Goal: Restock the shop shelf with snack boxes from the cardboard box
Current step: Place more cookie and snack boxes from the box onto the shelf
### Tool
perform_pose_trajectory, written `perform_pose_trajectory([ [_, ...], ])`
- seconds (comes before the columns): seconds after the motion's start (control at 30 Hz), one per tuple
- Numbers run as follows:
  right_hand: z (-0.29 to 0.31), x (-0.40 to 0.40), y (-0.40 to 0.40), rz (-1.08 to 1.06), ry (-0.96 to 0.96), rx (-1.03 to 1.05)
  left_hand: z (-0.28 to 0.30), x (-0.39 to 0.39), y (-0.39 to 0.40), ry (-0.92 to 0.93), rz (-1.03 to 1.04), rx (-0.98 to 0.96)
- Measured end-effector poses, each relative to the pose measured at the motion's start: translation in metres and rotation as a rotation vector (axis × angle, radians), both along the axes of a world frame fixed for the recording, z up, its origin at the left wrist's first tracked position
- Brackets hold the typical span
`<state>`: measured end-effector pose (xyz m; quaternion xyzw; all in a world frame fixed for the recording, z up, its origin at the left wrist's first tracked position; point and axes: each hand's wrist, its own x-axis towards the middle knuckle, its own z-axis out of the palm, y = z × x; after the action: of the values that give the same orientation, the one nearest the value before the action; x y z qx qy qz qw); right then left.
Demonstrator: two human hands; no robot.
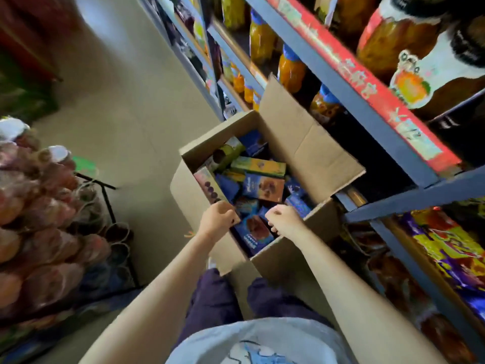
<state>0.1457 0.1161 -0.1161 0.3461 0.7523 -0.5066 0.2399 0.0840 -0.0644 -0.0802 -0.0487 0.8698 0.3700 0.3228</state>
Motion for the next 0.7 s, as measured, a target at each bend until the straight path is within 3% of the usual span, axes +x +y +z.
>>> perform_pose_trajectory([
  [0.3, -0.057, -0.07, -0.062, 0.11, -0.138, 0.068, -0.08, -0.077, -0.051, 0.309, -0.242, -0.227],
  [0.5, -0.076, -0.108, -0.108, -0.004, -0.16, -0.066, -0.097, -0.126, -0.07, 0.257, -0.402, -0.261],
  [0.7, -0.085, -0.109, -0.111, -0.136, -0.258, -0.123, -0.089, -0.146, -0.08, 0.24, -0.32, -0.143],
])
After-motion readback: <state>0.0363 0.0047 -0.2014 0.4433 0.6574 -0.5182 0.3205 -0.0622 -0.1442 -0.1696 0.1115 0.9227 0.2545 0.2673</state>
